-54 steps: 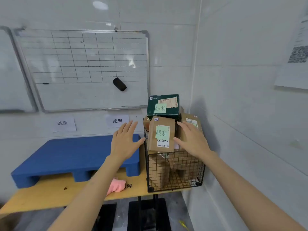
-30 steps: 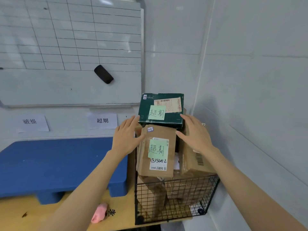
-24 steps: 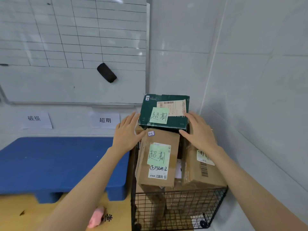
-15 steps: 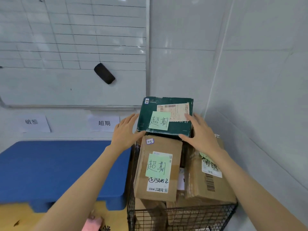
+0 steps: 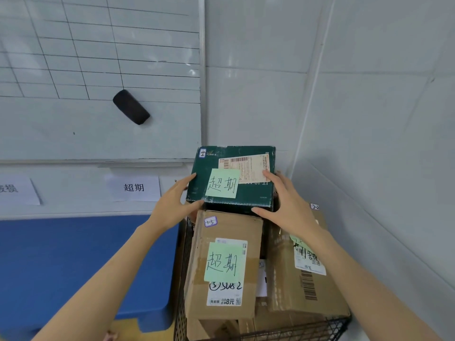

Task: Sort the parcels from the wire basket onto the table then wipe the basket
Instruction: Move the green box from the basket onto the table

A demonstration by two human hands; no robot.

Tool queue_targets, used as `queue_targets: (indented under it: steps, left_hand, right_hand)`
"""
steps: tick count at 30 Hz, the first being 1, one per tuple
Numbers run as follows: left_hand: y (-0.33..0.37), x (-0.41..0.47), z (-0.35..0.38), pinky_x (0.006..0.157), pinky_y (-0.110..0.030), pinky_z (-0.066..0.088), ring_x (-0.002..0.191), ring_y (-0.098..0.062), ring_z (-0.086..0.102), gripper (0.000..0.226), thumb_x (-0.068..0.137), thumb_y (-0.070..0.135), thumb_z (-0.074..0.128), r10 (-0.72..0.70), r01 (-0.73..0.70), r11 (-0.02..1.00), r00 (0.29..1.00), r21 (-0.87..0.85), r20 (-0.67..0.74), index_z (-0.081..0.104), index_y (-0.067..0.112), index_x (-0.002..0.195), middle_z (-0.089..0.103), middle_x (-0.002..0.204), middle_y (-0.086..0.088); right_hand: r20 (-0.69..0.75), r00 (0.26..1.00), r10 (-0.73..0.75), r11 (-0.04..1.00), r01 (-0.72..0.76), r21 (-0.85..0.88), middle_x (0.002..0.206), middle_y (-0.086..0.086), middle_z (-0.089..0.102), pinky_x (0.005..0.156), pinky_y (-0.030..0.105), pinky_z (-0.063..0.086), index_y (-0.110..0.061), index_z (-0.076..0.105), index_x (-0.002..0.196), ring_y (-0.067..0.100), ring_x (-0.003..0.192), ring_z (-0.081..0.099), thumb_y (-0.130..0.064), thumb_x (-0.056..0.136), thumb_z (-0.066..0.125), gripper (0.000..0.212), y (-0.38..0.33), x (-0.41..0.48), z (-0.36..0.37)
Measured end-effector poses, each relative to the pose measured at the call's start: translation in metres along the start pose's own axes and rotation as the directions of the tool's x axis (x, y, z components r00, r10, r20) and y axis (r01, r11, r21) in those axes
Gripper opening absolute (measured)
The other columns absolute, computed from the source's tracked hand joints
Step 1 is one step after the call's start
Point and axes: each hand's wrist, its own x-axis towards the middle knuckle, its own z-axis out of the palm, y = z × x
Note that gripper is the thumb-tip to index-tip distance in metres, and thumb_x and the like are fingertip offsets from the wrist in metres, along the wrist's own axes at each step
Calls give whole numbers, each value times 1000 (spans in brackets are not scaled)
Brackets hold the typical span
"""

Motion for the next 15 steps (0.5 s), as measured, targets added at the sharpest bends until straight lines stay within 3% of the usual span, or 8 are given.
queue_targets:
  steps: [4, 10, 12, 15]
  left_hand:
    - [-3, 2, 3, 90, -25, 43, 119, -15, 57, 73, 86, 31, 74, 0, -2, 995, 1000, -96, -18, 36, 36, 148, 51, 143, 11]
    - [5, -1, -1, 94, -36, 53, 118, -13, 57, 80, 71, 57, 72, 5, -16, 980, 999, -200, -53, 40, 44, 143, 52, 140, 13]
    - [15, -1, -5, 94, -35, 52, 119, -13, 56, 74, 78, 46, 77, 20, -44, 972, 994, -229, -104, 41, 45, 142, 50, 138, 16]
    - [32, -3, -14, 97, -32, 47, 121, -12, 52, 69, 85, 32, 76, 69, -111, 967, 981, -230, -181, 40, 39, 144, 45, 138, 18]
  right_hand:
    - [6, 1000, -17, 997, 16, 75, 160, -5, 21, 101, 37, 46, -39, 19, 153, 15, 136, 41, -49, 79, 78, 95, 0, 3, 1]
    - [-51, 998, 43, 956, -26, 293, 152, -11, 36, 104, 30, 42, -39, 24, 150, 5, 129, 42, -49, 78, 77, 90, -8, 3, 0]
    - [-84, 995, 49, 944, -19, 330, 150, -12, 38, 102, 26, 40, -40, 24, 149, 4, 128, 42, -47, 81, 76, 86, -14, 5, -4]
    - [-128, 991, 45, 924, 7, 382, 150, -17, 38, 102, 32, 43, -46, 21, 148, 7, 130, 44, -47, 81, 76, 87, -22, 9, -13]
